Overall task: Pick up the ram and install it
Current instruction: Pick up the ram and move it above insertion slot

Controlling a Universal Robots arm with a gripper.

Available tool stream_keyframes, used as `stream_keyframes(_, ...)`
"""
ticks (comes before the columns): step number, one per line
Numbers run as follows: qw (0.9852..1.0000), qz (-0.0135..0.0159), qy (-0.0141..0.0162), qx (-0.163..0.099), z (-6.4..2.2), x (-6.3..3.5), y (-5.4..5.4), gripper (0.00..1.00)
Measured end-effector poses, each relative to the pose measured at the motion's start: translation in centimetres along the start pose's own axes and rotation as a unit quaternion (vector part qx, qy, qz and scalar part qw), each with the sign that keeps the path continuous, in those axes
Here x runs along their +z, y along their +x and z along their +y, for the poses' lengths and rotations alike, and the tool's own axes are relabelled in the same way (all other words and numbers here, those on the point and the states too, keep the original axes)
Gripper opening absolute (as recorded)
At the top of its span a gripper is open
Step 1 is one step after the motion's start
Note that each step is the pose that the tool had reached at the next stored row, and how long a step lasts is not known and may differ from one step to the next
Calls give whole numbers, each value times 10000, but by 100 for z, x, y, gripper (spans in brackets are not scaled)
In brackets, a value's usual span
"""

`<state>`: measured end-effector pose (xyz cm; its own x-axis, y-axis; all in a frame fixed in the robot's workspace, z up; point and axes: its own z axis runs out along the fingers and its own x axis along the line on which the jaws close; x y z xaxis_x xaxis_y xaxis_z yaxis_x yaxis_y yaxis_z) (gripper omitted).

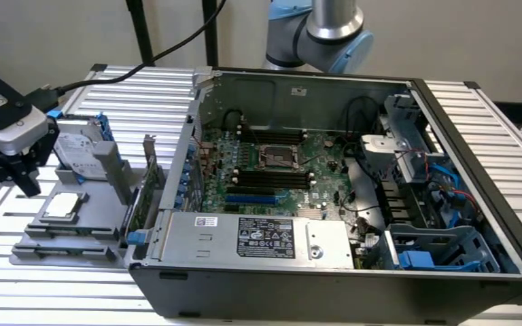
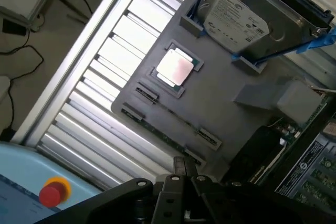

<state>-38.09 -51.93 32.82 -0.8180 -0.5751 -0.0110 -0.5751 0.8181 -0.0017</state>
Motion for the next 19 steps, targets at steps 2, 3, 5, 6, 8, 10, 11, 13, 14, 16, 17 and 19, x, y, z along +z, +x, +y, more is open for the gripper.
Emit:
stream_keyframes(2,9998,0,-2,-180,0,15,0,11)
stream_keyframes(3,9996,0,-3,-278,0,23,0,11)
stream_keyframes(5,9990,-1,-5,-458,0,39,0,11)
stream_keyframes(6,9985,-1,-6,-551,0,47,1,11)
stream_keyframes(8,9973,-1,-8,-730,0,62,1,11)
stream_keyframes(10,9958,-1,-10,-912,0,79,1,11)
stream_keyframes(11,9950,-1,-11,-1002,0,87,1,11)
stream_keyframes(13,9930,-2,-13,-1183,0,105,1,11)
stream_keyframes(14,9919,-2,-14,-1272,0,113,1,11)
stream_keyframes(16,9894,-2,-16,-1450,0,130,2,11)
stream_keyframes(17,9880,-2,-17,-1544,0,140,2,11)
stream_keyframes(19,9850,-2,-19,-1725,0,158,2,11)
